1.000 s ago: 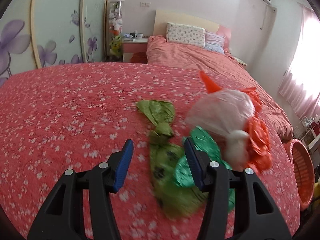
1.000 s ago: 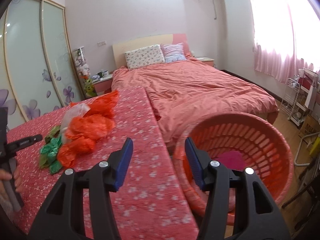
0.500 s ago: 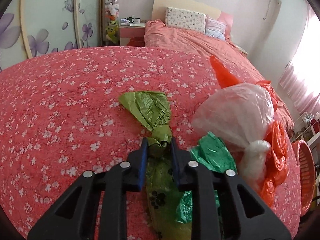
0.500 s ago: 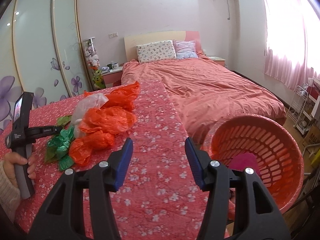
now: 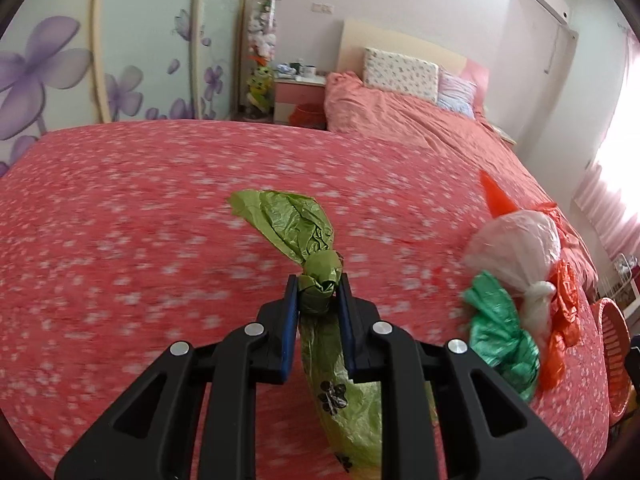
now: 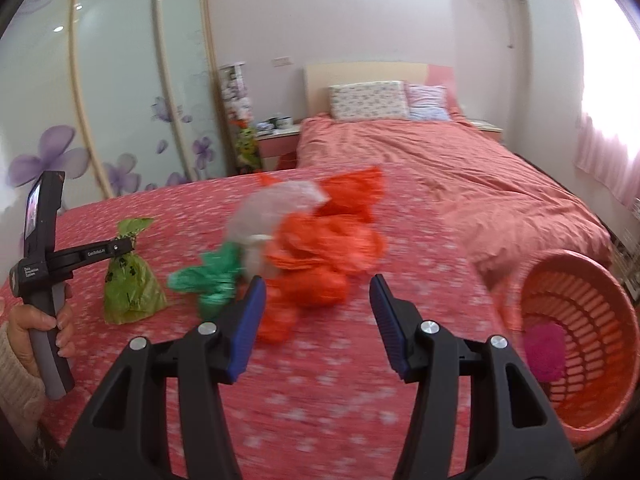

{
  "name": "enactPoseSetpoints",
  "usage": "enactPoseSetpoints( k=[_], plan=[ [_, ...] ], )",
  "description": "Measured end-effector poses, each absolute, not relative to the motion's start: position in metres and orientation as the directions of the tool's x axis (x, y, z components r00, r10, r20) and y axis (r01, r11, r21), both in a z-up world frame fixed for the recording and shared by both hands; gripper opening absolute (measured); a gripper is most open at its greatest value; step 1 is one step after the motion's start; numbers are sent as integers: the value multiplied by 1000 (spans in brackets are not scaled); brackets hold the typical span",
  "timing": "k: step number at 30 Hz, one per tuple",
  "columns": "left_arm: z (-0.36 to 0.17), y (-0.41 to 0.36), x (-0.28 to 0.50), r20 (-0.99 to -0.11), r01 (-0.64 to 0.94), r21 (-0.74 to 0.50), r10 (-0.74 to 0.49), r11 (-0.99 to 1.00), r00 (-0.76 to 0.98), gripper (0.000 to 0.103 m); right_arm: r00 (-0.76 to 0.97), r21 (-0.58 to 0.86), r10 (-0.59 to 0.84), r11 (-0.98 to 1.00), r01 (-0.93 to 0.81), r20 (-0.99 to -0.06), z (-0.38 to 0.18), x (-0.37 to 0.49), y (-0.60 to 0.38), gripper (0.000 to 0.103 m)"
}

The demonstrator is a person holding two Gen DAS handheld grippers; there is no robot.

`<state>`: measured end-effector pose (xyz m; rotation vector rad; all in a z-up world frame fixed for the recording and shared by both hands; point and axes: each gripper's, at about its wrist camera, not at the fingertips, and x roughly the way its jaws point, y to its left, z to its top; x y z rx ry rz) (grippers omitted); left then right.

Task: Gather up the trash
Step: 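Grasp the green plastic bag with the right tool, then carry the yellow-green and green bags over the basket and open both tools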

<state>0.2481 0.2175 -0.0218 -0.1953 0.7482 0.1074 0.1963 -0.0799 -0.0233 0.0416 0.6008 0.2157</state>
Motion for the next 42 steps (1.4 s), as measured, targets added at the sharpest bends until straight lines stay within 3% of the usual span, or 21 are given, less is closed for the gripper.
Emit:
enactPoseSetpoints(
  k=[5,9,24,28,42],
  plan=[
    [-16,242,227,-670,-192,-116,66,975,739,19,747,143,299,953,-267,-594,-31,210,-34,52],
    [-12,256,217,-659,-195,-93,87,976,747,19,714,147,323,943,-298,-622,-41,222,-3,43],
    [-16,265,202,-660,-164,-126,41,978,750,19,658,41,189,972,-233,-729,-69,260,35,39],
    [-18,261,201,-664,-155,-128,31,980,747,19,629,36,174,974,-225,-758,-79,265,35,30],
    [-6,229,197,-650,-101,-124,-4,987,760,19,690,172,310,949,-264,-654,-33,236,11,28]
  ],
)
